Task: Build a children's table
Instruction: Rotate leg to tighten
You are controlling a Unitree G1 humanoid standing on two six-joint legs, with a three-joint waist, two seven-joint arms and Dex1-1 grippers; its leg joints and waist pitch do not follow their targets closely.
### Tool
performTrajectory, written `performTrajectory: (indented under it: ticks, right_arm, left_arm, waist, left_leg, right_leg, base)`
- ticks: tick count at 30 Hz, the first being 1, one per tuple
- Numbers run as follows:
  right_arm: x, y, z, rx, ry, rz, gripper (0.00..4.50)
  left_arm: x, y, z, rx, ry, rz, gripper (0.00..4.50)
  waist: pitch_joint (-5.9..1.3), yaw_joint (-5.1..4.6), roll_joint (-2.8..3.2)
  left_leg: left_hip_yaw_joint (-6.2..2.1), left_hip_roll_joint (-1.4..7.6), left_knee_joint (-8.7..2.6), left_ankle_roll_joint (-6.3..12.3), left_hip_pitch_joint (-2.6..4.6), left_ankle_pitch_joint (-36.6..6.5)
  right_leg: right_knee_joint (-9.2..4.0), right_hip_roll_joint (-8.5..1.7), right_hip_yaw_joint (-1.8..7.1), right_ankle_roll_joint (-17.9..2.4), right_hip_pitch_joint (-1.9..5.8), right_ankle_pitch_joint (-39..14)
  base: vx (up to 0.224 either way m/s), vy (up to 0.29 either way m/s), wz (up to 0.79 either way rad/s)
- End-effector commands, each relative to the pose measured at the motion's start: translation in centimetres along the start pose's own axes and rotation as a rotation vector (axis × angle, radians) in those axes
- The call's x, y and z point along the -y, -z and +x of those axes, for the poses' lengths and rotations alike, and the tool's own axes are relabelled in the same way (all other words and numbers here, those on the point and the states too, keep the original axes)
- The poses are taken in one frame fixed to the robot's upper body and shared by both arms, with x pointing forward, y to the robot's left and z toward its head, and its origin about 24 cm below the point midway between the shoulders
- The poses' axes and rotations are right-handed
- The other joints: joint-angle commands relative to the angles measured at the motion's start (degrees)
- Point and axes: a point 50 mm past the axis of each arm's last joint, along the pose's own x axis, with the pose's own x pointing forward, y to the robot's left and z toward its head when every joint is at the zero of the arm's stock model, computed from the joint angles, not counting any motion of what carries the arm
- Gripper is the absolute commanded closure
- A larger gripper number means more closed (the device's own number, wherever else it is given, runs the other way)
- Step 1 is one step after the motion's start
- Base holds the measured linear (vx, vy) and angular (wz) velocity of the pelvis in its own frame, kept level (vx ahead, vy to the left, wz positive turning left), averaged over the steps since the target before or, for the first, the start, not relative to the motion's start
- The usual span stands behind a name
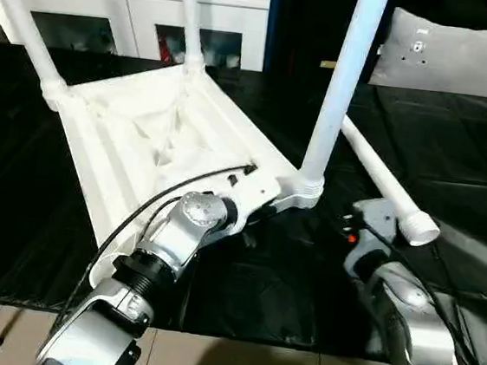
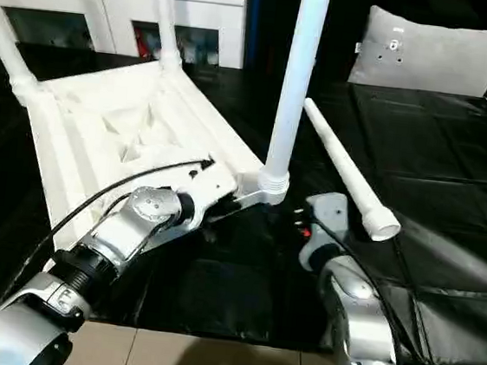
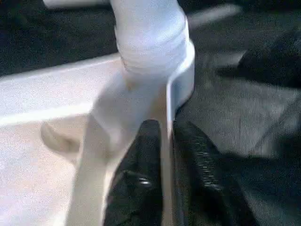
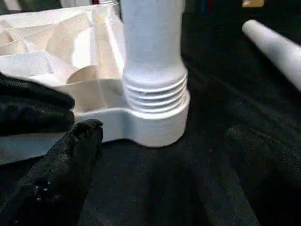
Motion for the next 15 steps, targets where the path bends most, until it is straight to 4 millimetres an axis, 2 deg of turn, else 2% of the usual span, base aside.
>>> performTrajectory:
  ticks: [1, 3, 5, 7, 8, 9, 10, 12, 13, 14, 15]
  right_arm:
    - [0.1, -0.2, -0.3, -0.008, -0.009, -0.027, 0.00]
    - [-0.2, -0.1, -0.4, -0.033, -0.052, -0.039, 0.00]
    - [-0.5, 0.0, -0.5, -0.053, -0.081, -0.035, 0.00]
    - [-0.8, 0.1, -0.5, -0.081, -0.115, -0.026, 0.00]
    - [-1.2, 0.1, -0.5, -0.099, -0.160, -0.038, 0.00]
    - [-1.4, 0.1, -0.4, -0.105, -0.186, -0.053, 0.00]
    - [-1.6, 0.0, -0.3, -0.110, -0.206, -0.067, 0.00]
    - [-1.9, 0.1, -0.2, -0.132, -0.223, -0.082, 0.00]
    - [-1.9, 0.2, -0.1, -0.140, -0.225, -0.083, 0.00]
    - [-2.1, 0.4, 0.1, -0.170, -0.236, -0.094, 0.00]
    - [-2.2, 0.4, 0.1, -0.181, -0.250, -0.105, 0.00]
  left_arm:
    - [-1.0, -0.6, -0.6, 0.033, -0.063, 0.019, 3.66]
    - [-1.4, -0.5, -1.2, 0.037, -0.090, 0.021, 3.43]
    - [-1.8, -0.4, -1.9, 0.039, -0.107, 0.025, 3.35]
    - [-2.4, -0.2, -3.1, 0.038, -0.134, 0.026, 3.35]
    - [-3.0, -0.2, -4.5, 0.037, -0.168, 0.028, 3.35]
    - [-3.3, -0.1, -5.2, 0.038, -0.182, 0.020, 3.35]
    - [-3.6, 0.0, -5.9, 0.039, -0.194, 0.011, 3.35]
    - [-4.2, 0.3, -7.0, 0.031, -0.229, 0.008, 3.35]
    - [-4.4, 0.4, -7.2, 0.027, -0.241, 0.010, 3.35]
    - [-5.0, 1.1, -8.3, -0.006, -0.264, 0.008, 3.35]
    - [-5.3, 1.4, -9.1, -0.034, -0.283, 0.015, 3.64]
  waist:
    - [-4.17, 0.27, -1.00]
    - [-4.02, 0.31, -1.06]
    - [-3.93, 0.30, -1.02]
    - [-3.81, 0.27, -0.98]
    - [-3.68, 0.26, -1.17]
    - [-3.67, 0.12, -0.98]
    - [-3.52, 0.00, -0.87]
    - [-3.28, 0.07, -1.14]
    - [-3.24, 0.08, -1.02]
    - [-3.22, 0.09, -1.04]
    - [-3.29, 0.18, -1.52]
  left_leg:
    - [-1.52, 3.15, -3.32, 5.89, 0.47, -6.44]
    - [-1.40, 3.08, -3.23, 6.93, 0.39, -6.29]
    - [-1.38, 3.17, -3.26, 6.97, 0.45, -7.19]
    - [-1.48, 3.32, -3.42, 6.33, 0.46, -8.20]
    - [-1.37, 3.29, -3.47, 5.86, 0.64, -9.35]
    - [-1.59, 3.51, -3.64, 5.22, 0.45, -9.37]
    - [-1.46, 3.43, -3.65, 5.06, 0.54, -9.88]
    - [-1.39, 3.35, -3.77, 3.95, 0.96, -12.07]
    - [-1.50, 3.38, -3.81, 3.64, 0.97, -12.40]
    - [-1.47, 3.37, -3.89, 3.21, 1.03, -12.80]
    - [-1.55, 3.43, -4.00, 2.85, 0.94, -12.31]
  right_leg:
    - [-3.95, -4.92, 2.77, -10.99, 3.19, -6.87]
    - [-3.94, -4.99, 2.69, -11.70, 3.29, -6.41]
    - [-4.05, -4.98, 2.67, -11.56, 3.24, -7.90]
    - [-4.10, -5.05, 2.65, -11.50, 3.33, -9.89]
    - [-4.40, -4.95, 2.64, -11.04, 3.03, -12.04]
    - [-4.11, -5.11, 2.63, -11.10, 3.28, -12.46]
    - [-4.35, -4.89, 2.65, -10.76, 2.96, -13.44]
    - [-4.81, -4.78, 2.64, -9.64, 2.53, -18.10]
    - [-4.81, -4.80, 2.64, -9.43, 2.49, -18.77]
    - [-4.92, -4.69, 2.72, -8.79, 2.35, -19.37]
    - [-4.64, -4.68, 2.77, -8.89, 2.45, -18.14]
  base:
    - [0.000, 0.000, 0.00]
    - [0.000, 0.000, 0.00]
    - [0.000, 0.000, 0.00]
    - [0.000, 0.000, 0.00]
    - [0.000, 0.000, 0.00]
    - [0.000, 0.000, 0.00]
    - [0.000, 0.000, 0.00]
    - [0.000, 0.000, 0.00]
    - [0.000, 0.000, 0.00]
    - [0.000, 0.000, 0.00]
    - [0.000, 0.000, 0.00]
